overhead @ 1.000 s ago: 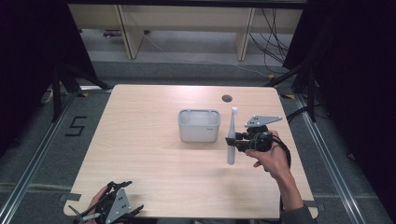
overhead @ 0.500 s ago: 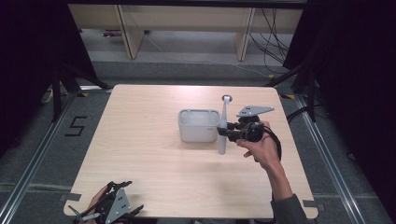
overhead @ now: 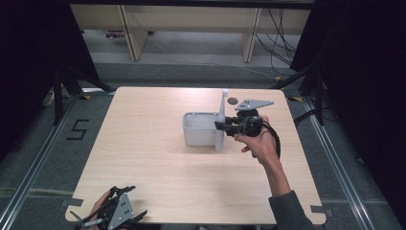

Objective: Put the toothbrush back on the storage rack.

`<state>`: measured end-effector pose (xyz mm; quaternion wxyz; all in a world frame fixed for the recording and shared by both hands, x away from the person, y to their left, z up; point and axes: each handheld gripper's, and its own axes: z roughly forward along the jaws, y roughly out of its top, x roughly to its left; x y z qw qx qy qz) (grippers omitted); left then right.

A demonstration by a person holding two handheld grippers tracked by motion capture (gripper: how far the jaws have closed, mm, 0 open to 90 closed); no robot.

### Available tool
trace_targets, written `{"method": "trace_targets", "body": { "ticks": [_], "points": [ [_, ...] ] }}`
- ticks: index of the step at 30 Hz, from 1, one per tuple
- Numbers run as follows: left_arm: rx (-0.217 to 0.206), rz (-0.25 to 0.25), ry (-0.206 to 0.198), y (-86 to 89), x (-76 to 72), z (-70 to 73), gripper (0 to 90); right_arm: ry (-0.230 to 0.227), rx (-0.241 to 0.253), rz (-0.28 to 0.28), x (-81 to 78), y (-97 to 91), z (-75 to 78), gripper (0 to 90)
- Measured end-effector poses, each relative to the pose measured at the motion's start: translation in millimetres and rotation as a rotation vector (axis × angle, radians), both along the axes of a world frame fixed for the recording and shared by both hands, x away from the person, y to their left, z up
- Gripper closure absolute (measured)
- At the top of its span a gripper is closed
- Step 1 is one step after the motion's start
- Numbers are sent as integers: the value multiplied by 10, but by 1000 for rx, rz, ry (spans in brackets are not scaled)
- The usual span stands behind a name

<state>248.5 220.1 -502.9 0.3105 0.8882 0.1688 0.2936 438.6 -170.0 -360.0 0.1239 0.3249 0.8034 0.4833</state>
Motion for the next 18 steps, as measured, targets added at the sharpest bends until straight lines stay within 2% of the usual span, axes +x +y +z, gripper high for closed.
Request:
{"method": "trace_targets", "body": {
  "ticks": [1, 2, 4, 5, 7, 8, 10, 11, 12, 14, 16, 18],
  "points": [
    [-19, -10, 12, 0, 4, -6, 154, 21, 4, 4, 4, 17, 17, 671],
    [-7, -5, 15, 1, 2, 2, 154, 0, -5, 11, 25, 32, 22, 672],
    [-6, -14, 12, 6, 6, 4, 154, 11, 6, 12, 43, 72, 41, 671],
    [-41, -1, 7, -7, 2, -14, 154, -3, -3, 14, 59, 83, 58, 672],
    [-41, -1, 9, -7, 2, -15, 154, 4, -1, 16, 84, 121, 94, 671],
    [-16, -2, 6, -2, 6, -4, 154, -17, 1, 19, 118, 156, 123, 672],
    [-24, -2, 9, -4, 4, -8, 154, -1, 15, 19, 120, 184, 141, 671],
    [-6, -1, 7, 0, 2, -3, 154, -19, 11, 22, 143, 198, 159, 671],
    [-17, 0, 8, -5, 1, -11, 154, -4, 17, 19, 144, 216, 183, 672],
    [-12, -2, 7, -2, 3, 0, 154, 4, 20, 20, 160, 252, 212, 672],
    [-28, -2, 6, -1, 2, 1, 154, -14, 13, 24, 191, 285, 240, 672],
    [-7, -12, 12, 8, 1, 12, 154, -26, 11, 29, 221, 312, 263, 671]
  ]
}}
